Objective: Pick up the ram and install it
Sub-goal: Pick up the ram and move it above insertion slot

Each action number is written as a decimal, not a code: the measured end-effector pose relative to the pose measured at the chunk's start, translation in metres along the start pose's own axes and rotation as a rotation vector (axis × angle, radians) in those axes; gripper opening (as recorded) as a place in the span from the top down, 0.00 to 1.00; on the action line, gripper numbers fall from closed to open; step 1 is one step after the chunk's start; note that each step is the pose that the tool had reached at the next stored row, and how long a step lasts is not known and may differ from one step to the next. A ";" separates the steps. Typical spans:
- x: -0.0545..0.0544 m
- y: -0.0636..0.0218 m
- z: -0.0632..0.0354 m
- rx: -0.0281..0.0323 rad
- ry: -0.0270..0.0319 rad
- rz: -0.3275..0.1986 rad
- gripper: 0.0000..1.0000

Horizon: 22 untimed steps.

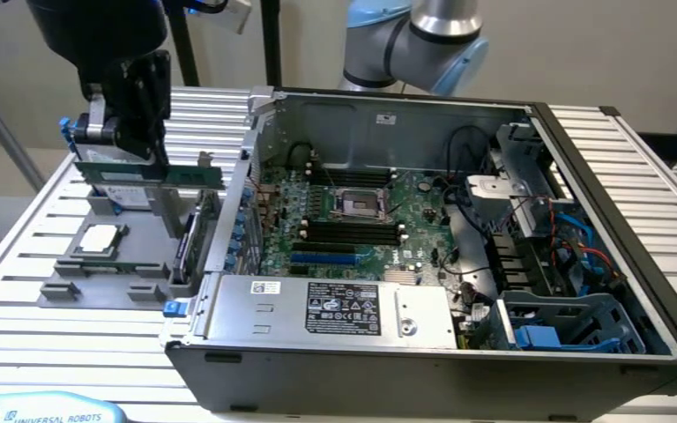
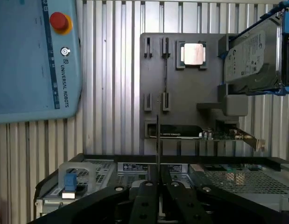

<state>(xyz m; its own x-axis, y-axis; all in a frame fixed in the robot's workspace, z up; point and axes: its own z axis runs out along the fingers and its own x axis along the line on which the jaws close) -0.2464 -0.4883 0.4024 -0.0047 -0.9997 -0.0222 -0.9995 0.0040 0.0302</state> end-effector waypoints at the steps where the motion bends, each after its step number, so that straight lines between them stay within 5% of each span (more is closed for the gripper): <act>1: 0.000 -0.0044 -0.0005 -0.0002 -0.0003 0.000 0.87; 22: -0.005 -0.0997 -0.0030 -0.0084 -0.0011 0.000 0.87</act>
<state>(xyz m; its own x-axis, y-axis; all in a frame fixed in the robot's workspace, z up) -0.1467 -0.4839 0.4025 -0.0049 -0.9997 -0.0233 -0.9992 0.0040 0.0386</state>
